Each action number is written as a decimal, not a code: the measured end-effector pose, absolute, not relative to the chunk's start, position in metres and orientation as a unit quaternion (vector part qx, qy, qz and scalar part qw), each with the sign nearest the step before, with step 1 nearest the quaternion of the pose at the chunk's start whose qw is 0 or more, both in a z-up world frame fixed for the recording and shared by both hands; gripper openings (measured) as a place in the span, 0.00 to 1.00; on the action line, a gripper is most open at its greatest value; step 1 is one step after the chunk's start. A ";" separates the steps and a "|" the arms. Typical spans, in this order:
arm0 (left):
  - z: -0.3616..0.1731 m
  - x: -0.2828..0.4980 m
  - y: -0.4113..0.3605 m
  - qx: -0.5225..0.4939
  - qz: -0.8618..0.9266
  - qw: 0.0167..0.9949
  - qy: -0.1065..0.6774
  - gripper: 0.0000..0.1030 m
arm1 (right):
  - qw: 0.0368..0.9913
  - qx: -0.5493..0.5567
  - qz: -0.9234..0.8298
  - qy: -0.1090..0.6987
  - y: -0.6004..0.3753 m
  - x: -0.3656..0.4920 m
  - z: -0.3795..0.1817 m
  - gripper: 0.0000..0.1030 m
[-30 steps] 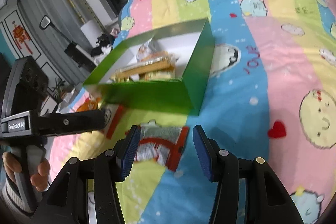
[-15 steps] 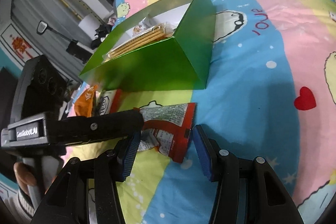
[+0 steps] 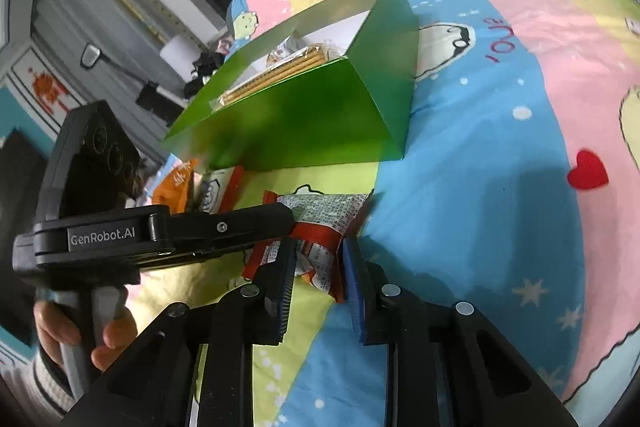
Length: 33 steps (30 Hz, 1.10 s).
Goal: Organize snacks
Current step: 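Carry the red-and-white packet into the green box and release it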
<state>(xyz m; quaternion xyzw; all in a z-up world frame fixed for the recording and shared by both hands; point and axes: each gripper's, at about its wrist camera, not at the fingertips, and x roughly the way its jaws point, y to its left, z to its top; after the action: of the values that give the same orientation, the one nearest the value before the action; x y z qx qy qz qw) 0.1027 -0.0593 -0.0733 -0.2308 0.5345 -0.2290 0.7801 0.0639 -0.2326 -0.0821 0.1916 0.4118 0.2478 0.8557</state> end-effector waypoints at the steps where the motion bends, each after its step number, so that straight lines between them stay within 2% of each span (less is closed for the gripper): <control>1: -0.073 0.101 -0.059 -0.231 -0.229 0.781 0.534 0.35 | 0.856 0.194 0.247 0.410 -0.232 0.062 -0.082 0.24; 14: -0.049 0.087 -0.048 -0.243 -0.242 0.791 0.507 0.34 | 0.870 0.185 0.254 0.379 -0.225 0.049 -0.057 0.23; 33: 0.022 0.103 -0.039 -0.221 -0.254 0.838 0.429 0.34 | 0.899 0.160 0.271 0.306 -0.211 0.064 0.008 0.23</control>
<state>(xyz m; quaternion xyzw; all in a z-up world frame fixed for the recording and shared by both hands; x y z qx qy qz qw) 0.1032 -0.0386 0.0223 -0.2209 0.4285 -0.2543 0.8384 0.0643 -0.2107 0.0081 0.1602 0.3056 0.2711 0.8986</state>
